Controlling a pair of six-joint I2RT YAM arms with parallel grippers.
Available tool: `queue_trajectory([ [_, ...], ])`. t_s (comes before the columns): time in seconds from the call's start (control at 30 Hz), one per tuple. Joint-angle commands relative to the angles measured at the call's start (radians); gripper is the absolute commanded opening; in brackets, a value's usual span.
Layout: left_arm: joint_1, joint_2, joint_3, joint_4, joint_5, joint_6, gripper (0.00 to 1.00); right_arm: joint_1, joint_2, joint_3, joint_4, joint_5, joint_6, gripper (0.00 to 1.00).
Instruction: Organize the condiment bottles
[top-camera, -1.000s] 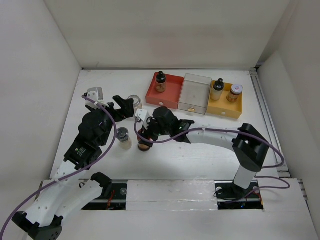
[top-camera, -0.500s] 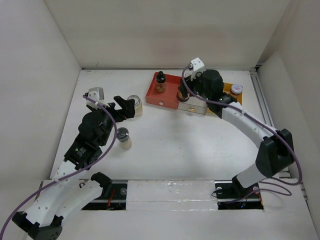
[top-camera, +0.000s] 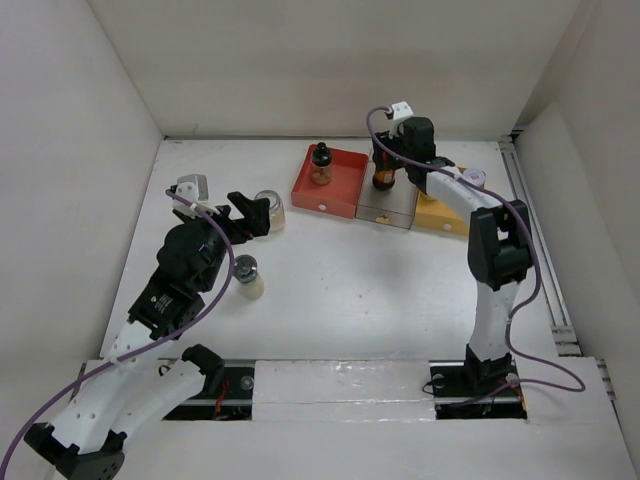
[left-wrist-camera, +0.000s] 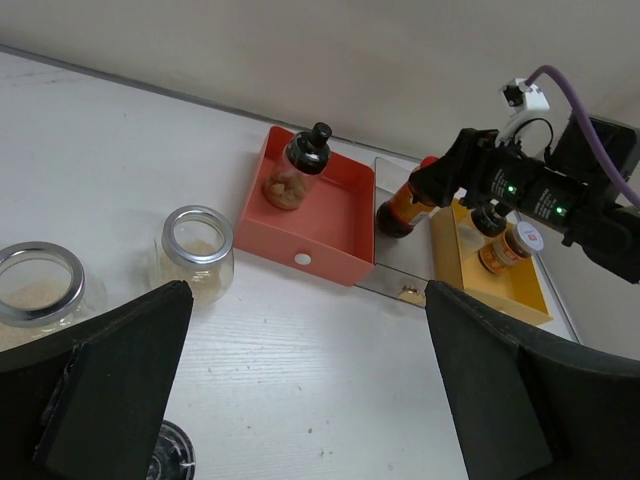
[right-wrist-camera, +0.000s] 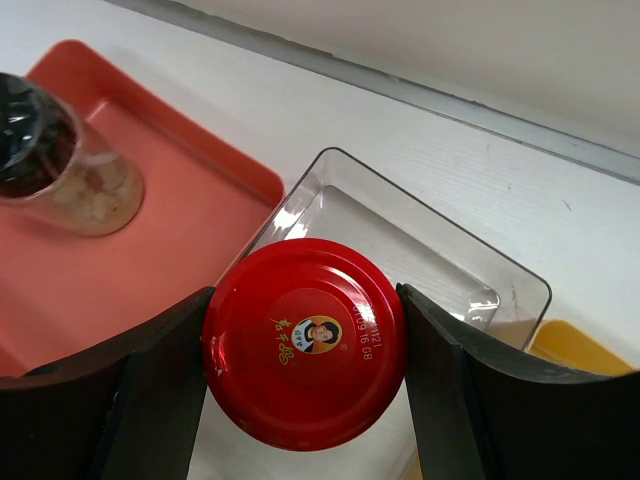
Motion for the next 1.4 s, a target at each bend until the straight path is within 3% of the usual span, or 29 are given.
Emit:
queue_trajectory([
  [0.0,0.000,-0.003,0.002,0.036,0.008,0.009,0.99,-0.006,0.021,0.145,0.125,-0.010,0.008,0.48],
  [0.27,0.000,0.006,0.002,0.036,0.008,0.009,0.99,-0.015,0.123,0.223,0.125,0.031,0.017,0.49],
  [0.4,0.000,0.006,0.002,0.036,0.008,0.009,0.99,-0.006,0.133,0.223,0.125,0.056,0.027,0.60],
  [0.5,0.000,0.006,0.002,0.036,0.019,0.009,0.99,-0.006,0.121,0.209,0.125,0.056,0.036,0.77],
  [0.53,0.000,0.006,0.002,0.036,0.019,0.009,0.99,-0.006,0.110,0.186,0.125,0.056,0.036,0.88],
  [0.6,0.000,0.006,0.002,0.036,0.019,0.009,0.99,-0.006,0.061,0.166,0.134,0.056,0.036,0.97],
  [0.8,0.000,0.006,0.002,0.036,-0.003,0.009,0.99,0.034,-0.174,0.021,0.144,0.001,0.025,0.99],
  [0.83,0.000,0.006,0.002,0.036,-0.016,0.009,0.99,0.049,-0.200,-0.010,0.144,-0.058,0.025,0.97],
  [0.9,0.000,-0.015,0.002,0.026,-0.081,0.000,0.99,0.118,-0.255,-0.109,0.157,-0.143,0.034,0.83],
  [0.97,0.000,-0.030,0.002,0.012,-0.177,-0.040,0.99,0.225,-0.277,-0.171,0.185,-0.244,0.034,0.62],
  [1.0,0.000,-0.049,0.002,0.000,-0.211,-0.059,0.99,0.268,-0.277,-0.223,0.199,-0.257,0.034,0.40],
  [1.03,0.000,-0.059,0.002,0.000,-0.240,-0.074,0.99,0.313,-0.289,-0.240,0.199,-0.266,0.034,0.31],
  [1.1,0.000,-0.082,-0.007,0.000,-0.295,-0.100,0.99,0.438,-0.289,-0.263,0.199,-0.309,0.001,0.29],
  [1.2,0.000,-0.124,-0.007,-0.011,-0.341,-0.111,0.99,0.578,-0.309,-0.291,0.199,-0.329,-0.065,0.65],
  [1.23,0.000,-0.148,-0.007,-0.011,-0.351,-0.111,0.99,0.604,-0.309,-0.291,0.199,-0.340,-0.076,0.86],
  [1.3,0.000,-0.171,-0.018,0.001,-0.361,-0.111,0.99,0.646,-0.277,-0.291,0.199,-0.340,-0.096,0.97],
  [1.37,0.000,-0.199,-0.018,0.013,-0.351,-0.099,0.99,0.669,-0.239,-0.282,0.199,-0.353,-0.096,1.00],
])
